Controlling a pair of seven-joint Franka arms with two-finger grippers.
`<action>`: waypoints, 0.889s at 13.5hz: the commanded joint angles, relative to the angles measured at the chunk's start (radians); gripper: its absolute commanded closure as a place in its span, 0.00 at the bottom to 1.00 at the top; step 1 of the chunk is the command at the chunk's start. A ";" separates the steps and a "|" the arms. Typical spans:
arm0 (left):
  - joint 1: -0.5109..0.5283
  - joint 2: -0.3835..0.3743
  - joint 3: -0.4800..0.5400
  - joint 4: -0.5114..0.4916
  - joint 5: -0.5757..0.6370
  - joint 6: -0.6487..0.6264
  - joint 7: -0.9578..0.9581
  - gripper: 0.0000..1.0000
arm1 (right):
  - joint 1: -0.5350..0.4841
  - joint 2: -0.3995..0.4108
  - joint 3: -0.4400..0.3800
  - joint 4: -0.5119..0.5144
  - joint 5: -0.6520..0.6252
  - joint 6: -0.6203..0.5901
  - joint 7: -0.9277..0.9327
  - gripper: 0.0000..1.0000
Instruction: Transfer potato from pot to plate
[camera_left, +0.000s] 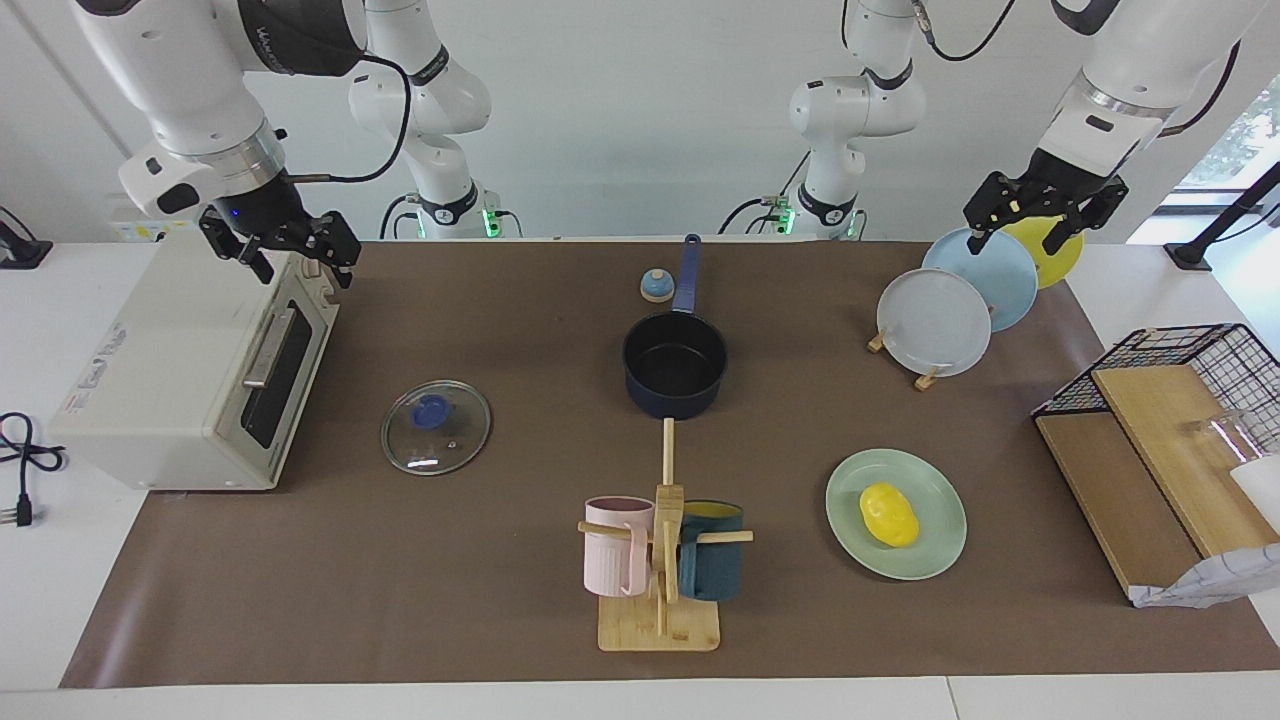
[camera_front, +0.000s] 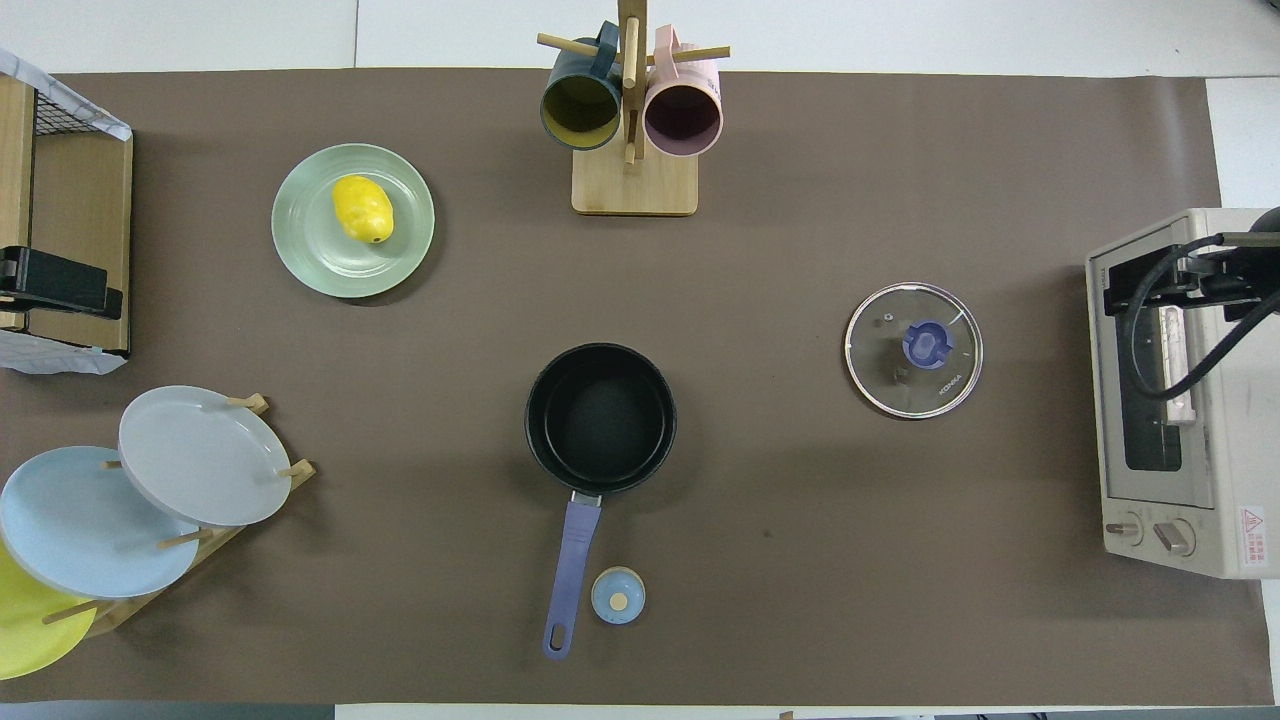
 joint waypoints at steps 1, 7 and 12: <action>-0.008 -0.016 0.001 -0.049 0.022 0.044 -0.018 0.00 | -0.014 -0.011 0.011 -0.009 0.010 -0.002 0.001 0.00; -0.014 -0.030 0.001 -0.079 -0.014 0.044 -0.064 0.00 | -0.014 -0.011 0.011 -0.009 0.010 -0.002 0.001 0.00; -0.014 -0.031 0.000 -0.077 -0.025 0.030 -0.064 0.00 | -0.014 -0.012 0.011 -0.009 0.010 -0.003 0.001 0.00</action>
